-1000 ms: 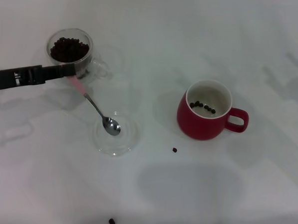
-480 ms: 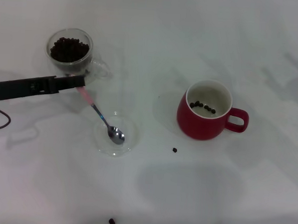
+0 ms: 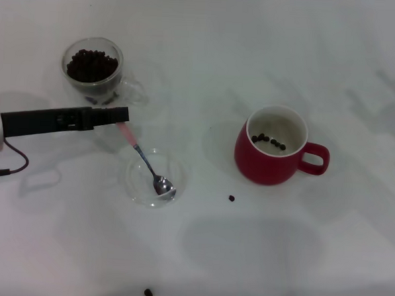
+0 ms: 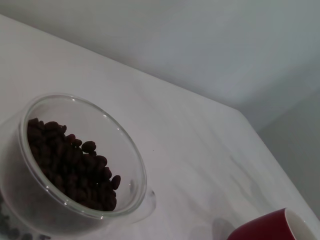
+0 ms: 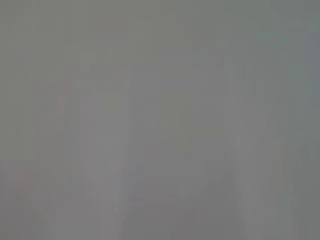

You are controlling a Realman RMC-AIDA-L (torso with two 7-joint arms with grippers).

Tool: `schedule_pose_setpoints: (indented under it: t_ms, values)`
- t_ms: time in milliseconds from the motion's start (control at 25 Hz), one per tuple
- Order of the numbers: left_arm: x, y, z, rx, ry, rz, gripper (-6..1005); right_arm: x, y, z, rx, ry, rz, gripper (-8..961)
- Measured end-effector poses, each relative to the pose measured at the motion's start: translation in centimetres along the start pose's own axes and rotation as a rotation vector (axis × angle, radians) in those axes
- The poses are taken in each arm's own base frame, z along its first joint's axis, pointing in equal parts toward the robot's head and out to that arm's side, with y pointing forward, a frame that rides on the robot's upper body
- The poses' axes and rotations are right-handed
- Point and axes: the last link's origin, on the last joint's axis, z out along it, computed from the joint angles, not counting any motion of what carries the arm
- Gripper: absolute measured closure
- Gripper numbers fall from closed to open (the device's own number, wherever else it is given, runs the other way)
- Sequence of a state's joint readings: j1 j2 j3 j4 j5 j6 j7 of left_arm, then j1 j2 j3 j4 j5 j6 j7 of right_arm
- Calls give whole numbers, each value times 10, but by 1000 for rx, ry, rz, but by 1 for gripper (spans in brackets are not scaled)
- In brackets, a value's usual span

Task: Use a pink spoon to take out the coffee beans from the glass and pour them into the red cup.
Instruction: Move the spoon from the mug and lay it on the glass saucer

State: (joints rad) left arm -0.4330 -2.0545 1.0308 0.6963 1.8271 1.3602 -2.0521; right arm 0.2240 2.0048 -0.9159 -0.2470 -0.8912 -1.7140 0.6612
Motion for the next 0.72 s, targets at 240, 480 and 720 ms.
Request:
schedule_pose_setpoints:
  t_ms: [240, 480, 720]
  values:
    - [-1, -2, -2, 5, 6, -16, 774, 0, 0, 0, -2, 2, -2, 113]
    - [-6, -5, -6, 10, 8, -39, 589, 1, 1, 0, -5, 4, -3, 113]
    - [-10, -15, -22, 43, 57, -80, 562, 1, 1, 0, -7, 3, -2, 113]
